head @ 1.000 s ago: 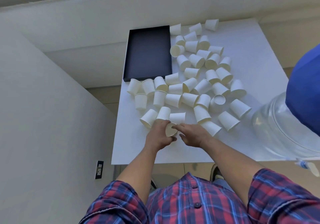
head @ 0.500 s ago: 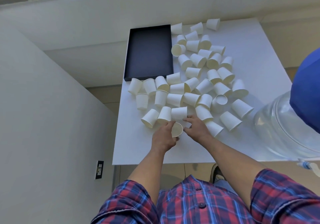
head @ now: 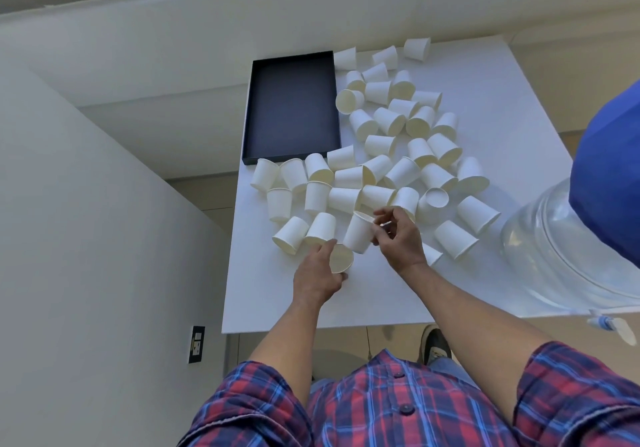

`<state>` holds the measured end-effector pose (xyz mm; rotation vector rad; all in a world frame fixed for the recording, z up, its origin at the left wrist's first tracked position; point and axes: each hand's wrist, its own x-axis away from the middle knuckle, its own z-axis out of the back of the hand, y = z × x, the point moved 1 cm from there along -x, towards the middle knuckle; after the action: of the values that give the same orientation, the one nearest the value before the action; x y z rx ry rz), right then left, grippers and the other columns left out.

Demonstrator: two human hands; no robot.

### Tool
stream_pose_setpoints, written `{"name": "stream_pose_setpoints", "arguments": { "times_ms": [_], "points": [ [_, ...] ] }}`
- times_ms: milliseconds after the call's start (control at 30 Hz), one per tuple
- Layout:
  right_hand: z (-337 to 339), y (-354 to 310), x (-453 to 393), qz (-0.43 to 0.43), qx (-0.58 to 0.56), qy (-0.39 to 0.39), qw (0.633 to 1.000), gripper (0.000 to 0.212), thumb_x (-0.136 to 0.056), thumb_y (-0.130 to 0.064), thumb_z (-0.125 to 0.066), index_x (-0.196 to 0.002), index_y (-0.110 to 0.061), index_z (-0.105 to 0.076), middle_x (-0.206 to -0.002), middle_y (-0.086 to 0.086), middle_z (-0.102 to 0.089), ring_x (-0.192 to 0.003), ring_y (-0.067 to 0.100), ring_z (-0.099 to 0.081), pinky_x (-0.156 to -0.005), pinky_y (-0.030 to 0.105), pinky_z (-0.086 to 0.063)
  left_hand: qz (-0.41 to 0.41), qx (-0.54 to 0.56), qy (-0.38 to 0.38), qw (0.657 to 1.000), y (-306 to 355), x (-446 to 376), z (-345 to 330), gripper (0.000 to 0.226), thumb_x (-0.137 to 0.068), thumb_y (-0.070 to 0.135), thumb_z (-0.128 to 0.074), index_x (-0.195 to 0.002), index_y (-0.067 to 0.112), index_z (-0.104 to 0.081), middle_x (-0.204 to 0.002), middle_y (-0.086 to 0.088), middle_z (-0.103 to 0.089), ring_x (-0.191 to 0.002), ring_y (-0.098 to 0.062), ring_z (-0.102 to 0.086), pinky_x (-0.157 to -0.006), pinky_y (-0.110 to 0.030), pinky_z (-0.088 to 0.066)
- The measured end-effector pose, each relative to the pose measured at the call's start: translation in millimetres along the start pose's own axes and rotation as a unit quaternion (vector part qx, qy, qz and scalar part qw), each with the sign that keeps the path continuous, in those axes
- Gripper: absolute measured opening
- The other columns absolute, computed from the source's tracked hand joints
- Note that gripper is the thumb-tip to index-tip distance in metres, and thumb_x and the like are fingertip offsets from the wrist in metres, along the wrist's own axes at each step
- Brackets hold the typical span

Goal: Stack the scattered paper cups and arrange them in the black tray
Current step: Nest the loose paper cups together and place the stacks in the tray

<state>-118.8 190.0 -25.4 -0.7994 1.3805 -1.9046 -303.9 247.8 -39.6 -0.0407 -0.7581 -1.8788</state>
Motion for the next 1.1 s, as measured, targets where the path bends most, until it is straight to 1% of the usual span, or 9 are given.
{"name": "stream_pose_setpoints", "arguments": {
  "times_ms": [100, 200, 267, 400, 467, 567, 767, 1033, 1100],
  "points": [
    [-8, -2, 2, -0.001, -0.016, -0.043, 0.999, 0.024, -0.090, -0.002, -0.067, -0.097, -0.026, -0.066, -0.085, 0.001, -0.069, -0.074, 0.021, -0.071, -0.074, 0.035, -0.062, -0.003, 0.012, 0.003, 1.000, 4, 1, -1, 0.074, -0.082, 0.033, -0.079, -0.148, 0.036, -0.044, -0.132, 0.010, -0.052, -0.116, -0.022, -0.059, -0.079, -0.036, -0.053],
    [-10, 1, 6, 0.012, 0.033, -0.069, 0.997, 0.020, -0.089, 0.000, -0.069, -0.091, -0.020, -0.066, -0.079, 0.001, -0.069, -0.072, 0.018, -0.070, -0.074, 0.035, -0.060, 0.006, 0.034, 0.010, 0.999, 5, 2, -1, 0.073, -0.080, 0.034, -0.079, -0.144, 0.038, -0.046, -0.129, 0.013, -0.055, -0.113, -0.018, -0.059, -0.074, -0.033, -0.048],
    [-7, 1, 8, 0.044, 0.063, -0.075, 0.994, 0.019, -0.088, 0.001, -0.069, -0.087, -0.018, -0.066, -0.078, 0.001, -0.068, -0.070, 0.018, -0.068, -0.070, 0.034, -0.057, 0.013, 0.042, 0.014, 0.999, 4, 2, -1, 0.071, -0.078, 0.035, -0.080, -0.141, 0.037, -0.048, -0.128, 0.015, -0.055, -0.112, -0.018, -0.059, -0.074, -0.033, -0.048],
    [-2, -1, 11, 0.130, 0.108, -0.100, 0.980, 0.009, -0.084, 0.005, -0.072, -0.086, -0.003, -0.070, -0.086, 0.006, -0.067, -0.073, 0.025, -0.065, -0.069, 0.037, -0.056, 0.029, 0.054, 0.014, 0.998, 3, 2, -4, 0.072, -0.076, 0.036, -0.082, -0.139, 0.033, -0.049, -0.126, 0.012, -0.056, -0.113, -0.019, -0.060, -0.083, -0.038, -0.055],
    [-2, -3, 14, 0.172, 0.125, -0.119, 0.970, 0.007, -0.083, 0.003, -0.074, -0.084, -0.002, -0.069, -0.087, 0.005, -0.065, -0.070, 0.024, -0.062, -0.068, 0.034, -0.055, 0.030, 0.064, 0.013, 0.997, 3, 2, -5, 0.072, -0.075, 0.035, -0.083, -0.138, 0.033, -0.049, -0.127, 0.011, -0.058, -0.113, -0.018, -0.060, -0.084, -0.039, -0.055],
    [-3, -5, 19, 0.234, 0.162, -0.151, 0.947, 0.006, -0.084, 0.003, -0.074, -0.083, 0.000, -0.069, -0.088, 0.006, -0.063, -0.064, 0.024, -0.059, -0.064, 0.037, -0.054, 0.025, 0.077, 0.011, 0.997, 3, 3, -6, 0.068, -0.073, 0.033, -0.083, -0.133, 0.036, -0.052, -0.122, 0.015, -0.063, -0.108, -0.016, -0.062, -0.082, -0.039, -0.056],
    [-6, -11, 26, 0.317, 0.216, -0.201, 0.901, 0.002, -0.087, -0.004, -0.071, -0.086, -0.002, -0.072, -0.090, 0.006, -0.063, -0.070, 0.025, -0.059, -0.063, 0.041, -0.053, 0.017, 0.091, 0.004, 0.996, 4, 2, -7, 0.053, -0.071, 0.032, -0.080, -0.119, 0.041, -0.058, -0.109, 0.017, -0.068, -0.101, -0.013, -0.066, -0.080, -0.041, -0.060],
    [-4, -4, 28, 0.303, 0.236, -0.248, 0.889, 0.003, -0.089, -0.008, -0.070, -0.088, -0.006, -0.073, -0.094, 0.003, -0.065, -0.076, 0.022, -0.060, -0.066, 0.038, -0.052, 0.020, 0.098, 0.012, 0.995, 4, 5, -8, 0.049, -0.072, 0.041, -0.081, -0.116, 0.041, -0.059, -0.104, 0.017, -0.070, -0.097, -0.013, -0.067, -0.075, -0.039, -0.060],
    [-5, 0, 28, 0.297, 0.240, -0.247, 0.890, 0.004, -0.090, -0.010, -0.069, -0.090, -0.008, -0.072, -0.095, 0.000, -0.065, -0.079, 0.020, -0.058, -0.066, 0.033, -0.050, 0.014, 0.096, 0.018, 0.995, 3, 7, -8, 0.049, -0.074, 0.044, -0.080, -0.117, 0.040, -0.059, -0.106, 0.017, -0.070, -0.098, -0.014, -0.067, -0.076, -0.039, -0.060]
  ]
}}
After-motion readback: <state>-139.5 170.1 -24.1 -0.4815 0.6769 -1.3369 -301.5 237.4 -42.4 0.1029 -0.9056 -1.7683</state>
